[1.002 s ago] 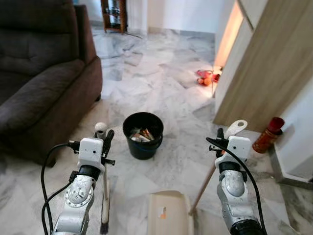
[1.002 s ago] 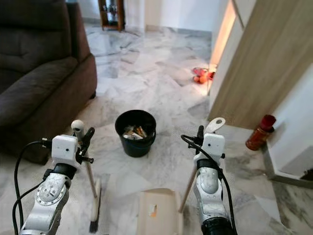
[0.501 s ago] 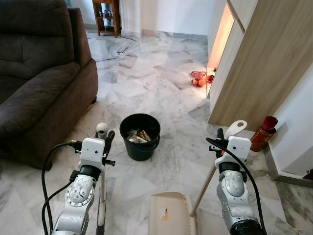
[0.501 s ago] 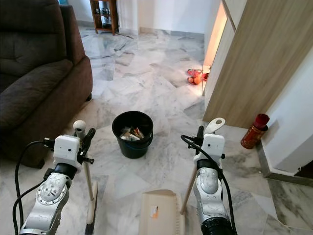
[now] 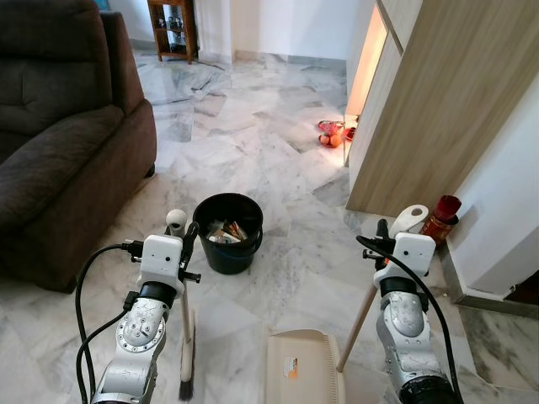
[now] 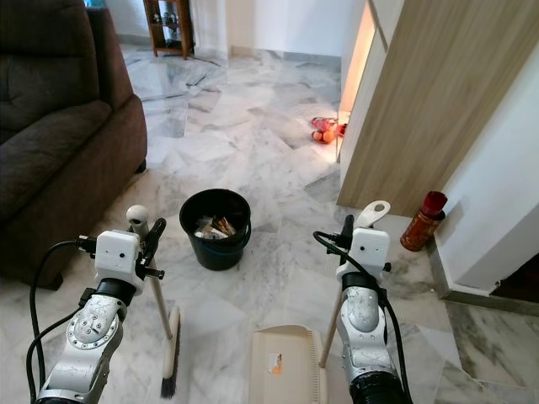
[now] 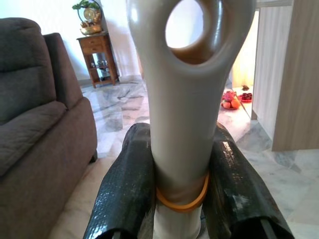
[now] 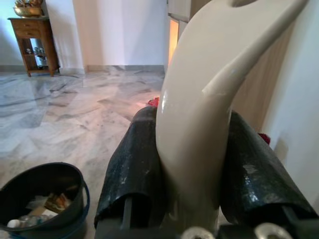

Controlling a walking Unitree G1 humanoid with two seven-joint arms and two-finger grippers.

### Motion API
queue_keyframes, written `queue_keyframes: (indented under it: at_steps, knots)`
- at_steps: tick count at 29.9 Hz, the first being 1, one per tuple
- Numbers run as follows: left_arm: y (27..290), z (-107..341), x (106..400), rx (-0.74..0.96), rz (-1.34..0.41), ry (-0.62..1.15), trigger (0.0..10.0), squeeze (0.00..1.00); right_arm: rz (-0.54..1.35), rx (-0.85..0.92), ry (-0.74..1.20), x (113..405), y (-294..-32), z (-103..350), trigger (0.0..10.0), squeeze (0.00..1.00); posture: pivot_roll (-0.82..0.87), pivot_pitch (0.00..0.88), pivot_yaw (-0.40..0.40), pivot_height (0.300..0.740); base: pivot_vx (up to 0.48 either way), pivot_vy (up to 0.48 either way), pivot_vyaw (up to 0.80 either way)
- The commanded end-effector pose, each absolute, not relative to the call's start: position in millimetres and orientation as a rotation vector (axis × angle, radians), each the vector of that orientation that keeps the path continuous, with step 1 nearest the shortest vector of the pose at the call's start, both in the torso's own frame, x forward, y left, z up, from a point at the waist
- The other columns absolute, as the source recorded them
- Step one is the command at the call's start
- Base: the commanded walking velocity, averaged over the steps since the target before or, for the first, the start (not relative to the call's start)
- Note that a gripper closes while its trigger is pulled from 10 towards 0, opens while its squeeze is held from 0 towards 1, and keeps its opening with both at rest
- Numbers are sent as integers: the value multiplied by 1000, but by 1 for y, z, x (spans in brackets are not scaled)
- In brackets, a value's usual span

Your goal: Sweep floor

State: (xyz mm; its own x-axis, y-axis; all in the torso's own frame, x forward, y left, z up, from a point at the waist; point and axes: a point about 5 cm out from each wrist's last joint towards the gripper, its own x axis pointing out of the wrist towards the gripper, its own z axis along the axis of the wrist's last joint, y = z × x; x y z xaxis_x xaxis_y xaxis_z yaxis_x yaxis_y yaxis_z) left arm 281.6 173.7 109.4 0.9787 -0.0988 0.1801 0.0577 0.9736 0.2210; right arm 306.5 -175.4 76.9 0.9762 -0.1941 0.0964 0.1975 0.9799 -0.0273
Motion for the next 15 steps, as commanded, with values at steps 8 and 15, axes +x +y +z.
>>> queue_keyframes:
  at_steps: [8,15]
  knots:
    - [176,117,283,253,-69,-235,10000,0,-201,-30,-131,310,-175,85,10000,0,146,29,-57,740,0,-53,-200]
    - [176,117,283,242,-68,-236,10000,0,-199,-29,-132,310,-174,84,10000,0,145,27,-55,740,0,-123,-571]
